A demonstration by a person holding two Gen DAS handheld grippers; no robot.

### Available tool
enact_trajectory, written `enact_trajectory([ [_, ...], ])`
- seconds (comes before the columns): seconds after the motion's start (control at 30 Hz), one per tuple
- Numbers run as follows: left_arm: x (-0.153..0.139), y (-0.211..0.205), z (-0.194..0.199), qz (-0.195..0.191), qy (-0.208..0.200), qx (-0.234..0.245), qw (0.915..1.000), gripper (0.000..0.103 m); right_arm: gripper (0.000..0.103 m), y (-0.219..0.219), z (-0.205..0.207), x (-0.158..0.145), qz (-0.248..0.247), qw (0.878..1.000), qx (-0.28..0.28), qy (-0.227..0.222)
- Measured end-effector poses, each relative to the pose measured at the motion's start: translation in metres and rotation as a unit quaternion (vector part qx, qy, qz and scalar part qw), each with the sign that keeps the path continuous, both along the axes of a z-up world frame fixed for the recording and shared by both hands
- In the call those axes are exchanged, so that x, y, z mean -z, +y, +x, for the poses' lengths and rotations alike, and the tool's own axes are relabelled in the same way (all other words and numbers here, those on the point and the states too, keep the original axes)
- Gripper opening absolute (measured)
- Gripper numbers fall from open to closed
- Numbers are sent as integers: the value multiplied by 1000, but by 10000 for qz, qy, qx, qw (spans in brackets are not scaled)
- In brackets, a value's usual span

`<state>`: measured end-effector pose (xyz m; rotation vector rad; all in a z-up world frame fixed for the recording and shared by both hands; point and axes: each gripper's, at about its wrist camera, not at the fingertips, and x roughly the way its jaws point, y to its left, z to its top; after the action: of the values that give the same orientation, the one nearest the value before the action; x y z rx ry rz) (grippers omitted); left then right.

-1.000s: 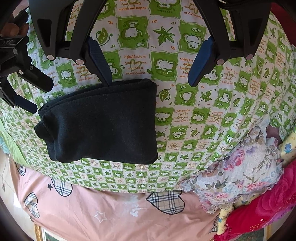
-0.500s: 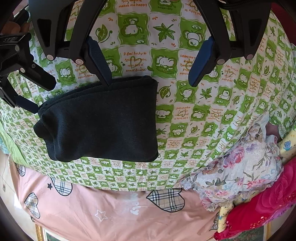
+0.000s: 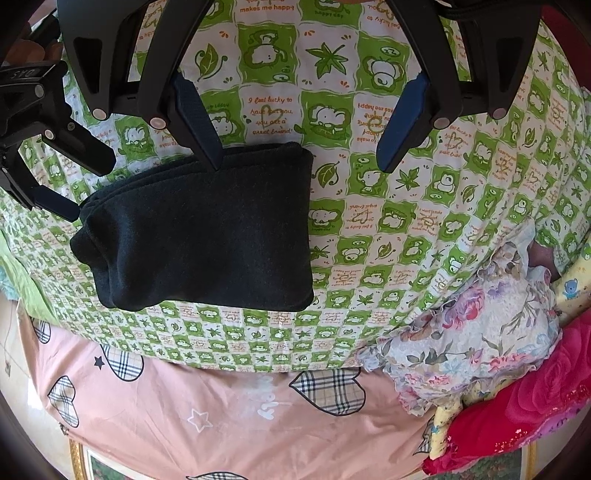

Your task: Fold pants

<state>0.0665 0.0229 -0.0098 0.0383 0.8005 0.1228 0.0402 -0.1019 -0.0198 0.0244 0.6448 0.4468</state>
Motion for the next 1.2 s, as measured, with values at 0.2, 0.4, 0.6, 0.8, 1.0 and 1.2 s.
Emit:
enact_trajectory([
  [0.2, -1, -1, 0, 8, -11, 1, 10000, 86, 102, 1, -1, -1, 18, 10000, -2, -8],
  [0.4, -2, -2, -1, -2, -15, 3, 10000, 86, 102, 1, -1, -2, 23, 10000, -14, -18],
  [0.6, -3, -2, -1, 7, -40, 18, 10000, 86, 102, 1, -1, -4, 39, 10000, -7, -34],
  [0.8, -5, -3, -1, 25, -78, 18, 10000, 86, 102, -1, -1, -7, 50, 10000, 6, -70],
  [1.0, -5, -3, -2, 11, -73, 25, 10000, 86, 102, -2, 0, -6, 56, 10000, 10, -58],
  [1.2, -5, -3, -2, 18, -84, 20, 10000, 86, 102, -2, 1, -6, 44, 10000, 8, -61],
])
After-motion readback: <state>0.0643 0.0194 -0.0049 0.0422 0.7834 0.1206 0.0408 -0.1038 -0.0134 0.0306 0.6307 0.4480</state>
